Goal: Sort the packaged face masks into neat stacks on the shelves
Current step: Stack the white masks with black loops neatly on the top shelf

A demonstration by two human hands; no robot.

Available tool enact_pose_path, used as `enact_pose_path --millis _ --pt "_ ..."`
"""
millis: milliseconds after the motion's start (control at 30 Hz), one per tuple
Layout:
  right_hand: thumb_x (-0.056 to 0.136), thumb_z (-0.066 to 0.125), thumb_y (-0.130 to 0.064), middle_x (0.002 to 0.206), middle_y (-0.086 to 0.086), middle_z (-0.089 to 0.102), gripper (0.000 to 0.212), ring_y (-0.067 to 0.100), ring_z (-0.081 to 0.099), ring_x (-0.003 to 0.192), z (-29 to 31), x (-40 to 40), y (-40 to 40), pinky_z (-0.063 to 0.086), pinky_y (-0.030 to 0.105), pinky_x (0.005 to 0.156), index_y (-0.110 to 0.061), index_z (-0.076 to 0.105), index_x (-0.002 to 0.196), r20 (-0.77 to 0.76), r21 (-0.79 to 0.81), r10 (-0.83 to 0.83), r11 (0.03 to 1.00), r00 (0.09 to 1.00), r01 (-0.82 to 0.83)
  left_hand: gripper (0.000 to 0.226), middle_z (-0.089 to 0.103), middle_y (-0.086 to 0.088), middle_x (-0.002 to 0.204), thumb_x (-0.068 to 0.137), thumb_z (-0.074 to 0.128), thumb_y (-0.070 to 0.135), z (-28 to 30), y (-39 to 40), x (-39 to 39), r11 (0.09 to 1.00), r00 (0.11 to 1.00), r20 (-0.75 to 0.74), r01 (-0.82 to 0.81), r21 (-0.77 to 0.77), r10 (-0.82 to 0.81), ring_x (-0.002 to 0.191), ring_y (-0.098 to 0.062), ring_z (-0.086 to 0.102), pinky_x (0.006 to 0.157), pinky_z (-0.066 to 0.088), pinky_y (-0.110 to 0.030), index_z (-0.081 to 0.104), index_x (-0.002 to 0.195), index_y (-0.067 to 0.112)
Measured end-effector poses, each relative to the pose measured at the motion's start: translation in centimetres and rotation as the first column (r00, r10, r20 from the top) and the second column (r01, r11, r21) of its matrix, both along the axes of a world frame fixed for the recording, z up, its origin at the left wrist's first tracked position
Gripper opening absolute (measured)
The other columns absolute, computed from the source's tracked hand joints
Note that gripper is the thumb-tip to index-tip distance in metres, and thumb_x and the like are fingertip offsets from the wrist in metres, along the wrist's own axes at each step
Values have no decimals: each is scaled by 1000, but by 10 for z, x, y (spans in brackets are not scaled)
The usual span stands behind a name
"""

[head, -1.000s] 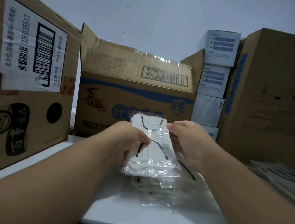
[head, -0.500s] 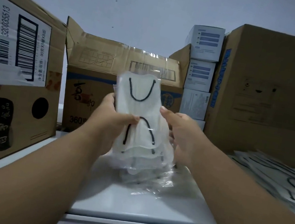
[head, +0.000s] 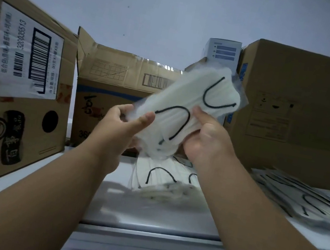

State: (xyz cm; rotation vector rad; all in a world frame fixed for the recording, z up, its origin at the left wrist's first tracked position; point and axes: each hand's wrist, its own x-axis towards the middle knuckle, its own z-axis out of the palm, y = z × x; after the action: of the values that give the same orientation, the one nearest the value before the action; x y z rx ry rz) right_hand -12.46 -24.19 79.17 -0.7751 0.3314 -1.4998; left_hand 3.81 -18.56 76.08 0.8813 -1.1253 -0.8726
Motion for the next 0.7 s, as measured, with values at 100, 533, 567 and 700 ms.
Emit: enact_pose_path --millis 100,533,567,700 --pt "91 65 -14 112 16 72 35 38 69 103 -8 18 10 56 55 76 -9 62 126 50 -9 100 995 994 -99 80 65 -13 126 67 81 28 -1 8 -1 995 959 -265 96 -20 -98 105 -34 70 83 59 -54 47 138 17" --pt "99 46 -30 123 -5 63 30 20 58 112 -49 33 26 48 37 97 -27 66 121 -683 -324 -581 785 -443 -528 33 73 -9 93 81 76 -1 -4 39 75 894 904 37 -415 -170 426 85 -30 73 70 62 -49 64 88 28" --pt "99 45 -28 122 -5 64 30 21 58 111 -51 30 25 48 38 97 -27 67 119 -647 -320 -595 779 -476 -538 31 73 -10 93 81 75 -3 -6 39 77 908 914 65 -388 -155 402 85 -31 73 70 63 -47 65 92 25" --pt "100 43 -22 120 -7 64 31 19 58 107 -47 10 23 47 32 95 -22 69 118 -624 -290 -565 809 -540 -512 33 74 -11 92 81 74 -6 -13 35 80 952 944 129 -295 -83 304 85 -29 74 64 62 -38 65 104 16"
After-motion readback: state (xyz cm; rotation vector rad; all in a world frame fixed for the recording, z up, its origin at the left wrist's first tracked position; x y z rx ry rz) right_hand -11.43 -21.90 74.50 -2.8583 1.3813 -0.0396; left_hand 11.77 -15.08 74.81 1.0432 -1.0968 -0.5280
